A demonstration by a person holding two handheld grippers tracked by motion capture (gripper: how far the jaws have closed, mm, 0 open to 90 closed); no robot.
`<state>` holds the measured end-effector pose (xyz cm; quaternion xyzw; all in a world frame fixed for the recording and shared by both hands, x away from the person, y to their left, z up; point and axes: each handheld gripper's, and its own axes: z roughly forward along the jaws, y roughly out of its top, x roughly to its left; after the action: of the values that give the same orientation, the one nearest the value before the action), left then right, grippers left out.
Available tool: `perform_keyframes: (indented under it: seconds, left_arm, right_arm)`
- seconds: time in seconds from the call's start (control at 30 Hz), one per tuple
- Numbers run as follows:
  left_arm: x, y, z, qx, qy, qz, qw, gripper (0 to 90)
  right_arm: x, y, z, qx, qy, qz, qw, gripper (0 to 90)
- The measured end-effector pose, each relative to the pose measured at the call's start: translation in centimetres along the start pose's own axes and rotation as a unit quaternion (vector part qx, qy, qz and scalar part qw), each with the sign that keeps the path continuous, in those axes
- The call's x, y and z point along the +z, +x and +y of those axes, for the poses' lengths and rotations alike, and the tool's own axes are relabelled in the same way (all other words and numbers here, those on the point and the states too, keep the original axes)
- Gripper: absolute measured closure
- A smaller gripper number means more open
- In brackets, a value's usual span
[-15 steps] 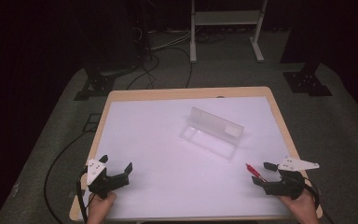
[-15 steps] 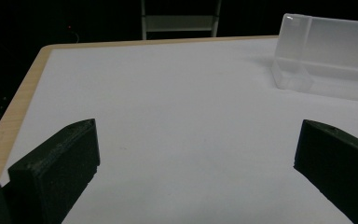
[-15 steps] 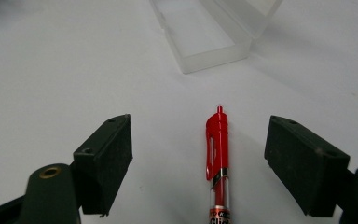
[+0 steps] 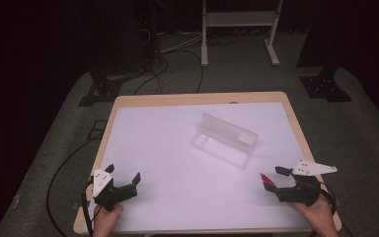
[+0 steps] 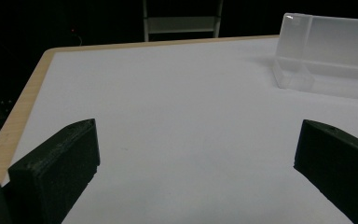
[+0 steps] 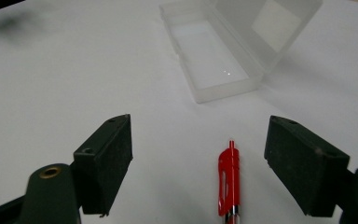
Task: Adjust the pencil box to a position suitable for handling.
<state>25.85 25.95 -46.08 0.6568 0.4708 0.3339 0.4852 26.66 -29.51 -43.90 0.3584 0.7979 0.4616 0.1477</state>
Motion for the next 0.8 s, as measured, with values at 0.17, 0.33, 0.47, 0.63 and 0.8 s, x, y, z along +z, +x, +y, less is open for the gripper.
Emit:
perform_keyframes:
  seconds: [0.17, 0.33, 0.47, 0.63, 0.8]
  left_arm:
    - [0.0, -0.1, 0.0, 0.002, 0.001, 0.000, 1.0000, 0.0]
    - [0.0, -0.3, 0.0, 0.011, 0.003, -0.002, 0.9999, 0.0]
    - [0.1, -0.4, 0.0, 0.017, 0.003, -0.002, 0.9998, 0.0]
    - [-0.1, -0.4, 0.0, 0.019, -0.001, -0.003, 0.9998, 0.0]
    - [-0.1, -0.4, 0.0, 0.019, 0.000, -0.004, 0.9998, 0.0]
  right_arm:
    - [0.6, 0.6, 1.2, -0.012, 0.002, 0.013, 0.9998, 23.0]
    - [1.3, 1.2, 2.3, -0.024, 0.006, 0.025, 0.9994, 23.0]
    - [1.9, 1.8, 3.3, -0.034, 0.013, 0.035, 0.9987, 23.4]
    - [3.1, 2.3, 4.3, -0.046, 0.019, 0.042, 0.9979, 23.4]
    - [4.3, 2.3, 4.8, -0.050, 0.028, 0.047, 0.9972, 23.4]
